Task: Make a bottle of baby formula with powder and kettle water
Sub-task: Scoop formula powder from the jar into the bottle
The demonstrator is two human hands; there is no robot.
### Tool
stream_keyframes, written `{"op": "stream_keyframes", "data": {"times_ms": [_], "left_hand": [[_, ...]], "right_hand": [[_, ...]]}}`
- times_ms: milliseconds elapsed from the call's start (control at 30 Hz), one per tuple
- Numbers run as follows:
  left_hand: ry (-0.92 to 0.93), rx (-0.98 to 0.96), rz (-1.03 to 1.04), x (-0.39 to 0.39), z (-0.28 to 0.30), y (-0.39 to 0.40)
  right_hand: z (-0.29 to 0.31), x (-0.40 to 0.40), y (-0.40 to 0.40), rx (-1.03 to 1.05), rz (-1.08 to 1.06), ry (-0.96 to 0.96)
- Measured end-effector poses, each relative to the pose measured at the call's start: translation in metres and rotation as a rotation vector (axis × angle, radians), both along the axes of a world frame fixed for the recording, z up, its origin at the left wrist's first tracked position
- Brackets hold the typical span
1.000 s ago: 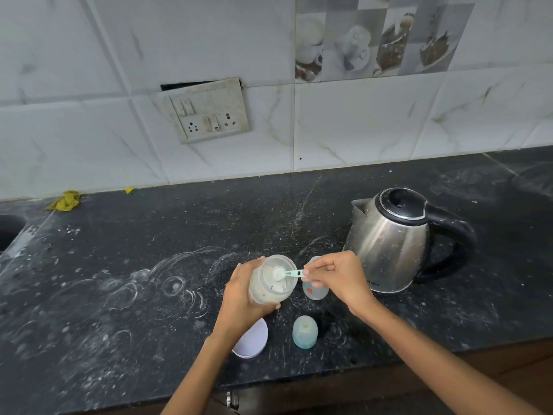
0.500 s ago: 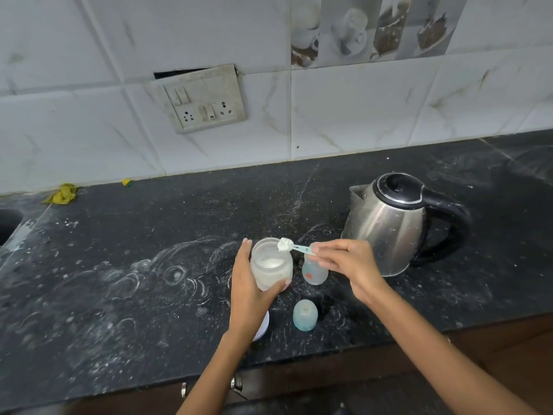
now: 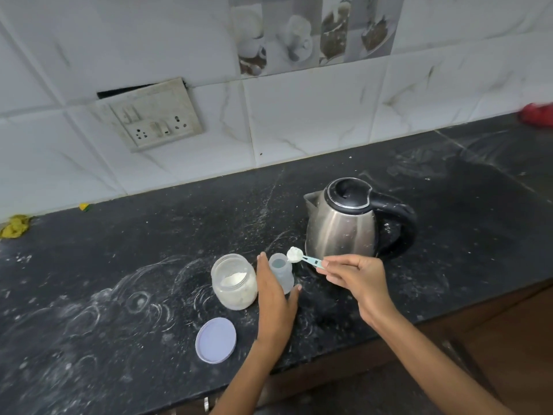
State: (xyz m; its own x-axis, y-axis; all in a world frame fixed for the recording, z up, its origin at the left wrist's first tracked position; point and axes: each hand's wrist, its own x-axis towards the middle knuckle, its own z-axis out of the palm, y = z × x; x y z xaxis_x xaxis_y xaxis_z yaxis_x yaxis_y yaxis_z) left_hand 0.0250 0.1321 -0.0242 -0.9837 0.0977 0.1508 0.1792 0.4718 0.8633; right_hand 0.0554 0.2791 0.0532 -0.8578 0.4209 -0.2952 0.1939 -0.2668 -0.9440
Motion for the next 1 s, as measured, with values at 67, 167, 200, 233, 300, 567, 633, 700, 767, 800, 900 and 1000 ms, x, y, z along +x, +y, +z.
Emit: {"op": "stream_keyframes", "data": {"times_ms": [67,167,200,233,300,567,633,700,767,800,900,1000], "left_hand": [[-0.079,0.042,0.049,-0.009,0.001,0.006],[-0.108,0.054,0.113,-0.015,0.006,0.012],[-0.1,0.052,0.117,-0.016,0.008,0.009],[-0.085,0.044,0.116,-0.017,0.009,0.007],[-0.027,-0.014,0.116,-0.02,0.01,0.004],[0.084,-0.062,0.095,-0.019,0.017,0.001],[0.099,-0.073,0.079,-0.019,0.018,0.0],[0.115,-0.091,0.061,-0.019,0.019,-0.001],[0.131,-0.102,0.042,-0.019,0.02,-0.001],[0.141,-0.111,0.031,-0.018,0.021,-0.001],[0.145,-0.13,0.015,-0.017,0.023,0.0],[0.119,-0.117,0.006,-0.017,0.022,0.0]], "right_hand": [[-0.002,0.0,0.002,0.006,0.009,-0.004],[-0.004,0.0,0.006,0.012,0.027,-0.002],[-0.005,0.0,0.005,0.018,0.032,-0.004],[-0.005,-0.001,0.005,0.021,0.035,-0.005],[-0.004,-0.001,0.007,0.03,0.041,-0.003],[-0.004,-0.001,0.014,0.1,0.097,0.015],[-0.004,-0.003,0.014,0.141,0.105,0.023],[-0.004,-0.005,0.014,0.201,0.128,0.036],[-0.005,-0.008,0.014,0.344,0.16,0.068],[-0.006,-0.01,0.014,0.459,0.175,0.087],[-0.004,-0.014,0.011,0.886,0.25,0.109],[0.001,-0.016,0.008,1.148,0.426,0.09]]}}
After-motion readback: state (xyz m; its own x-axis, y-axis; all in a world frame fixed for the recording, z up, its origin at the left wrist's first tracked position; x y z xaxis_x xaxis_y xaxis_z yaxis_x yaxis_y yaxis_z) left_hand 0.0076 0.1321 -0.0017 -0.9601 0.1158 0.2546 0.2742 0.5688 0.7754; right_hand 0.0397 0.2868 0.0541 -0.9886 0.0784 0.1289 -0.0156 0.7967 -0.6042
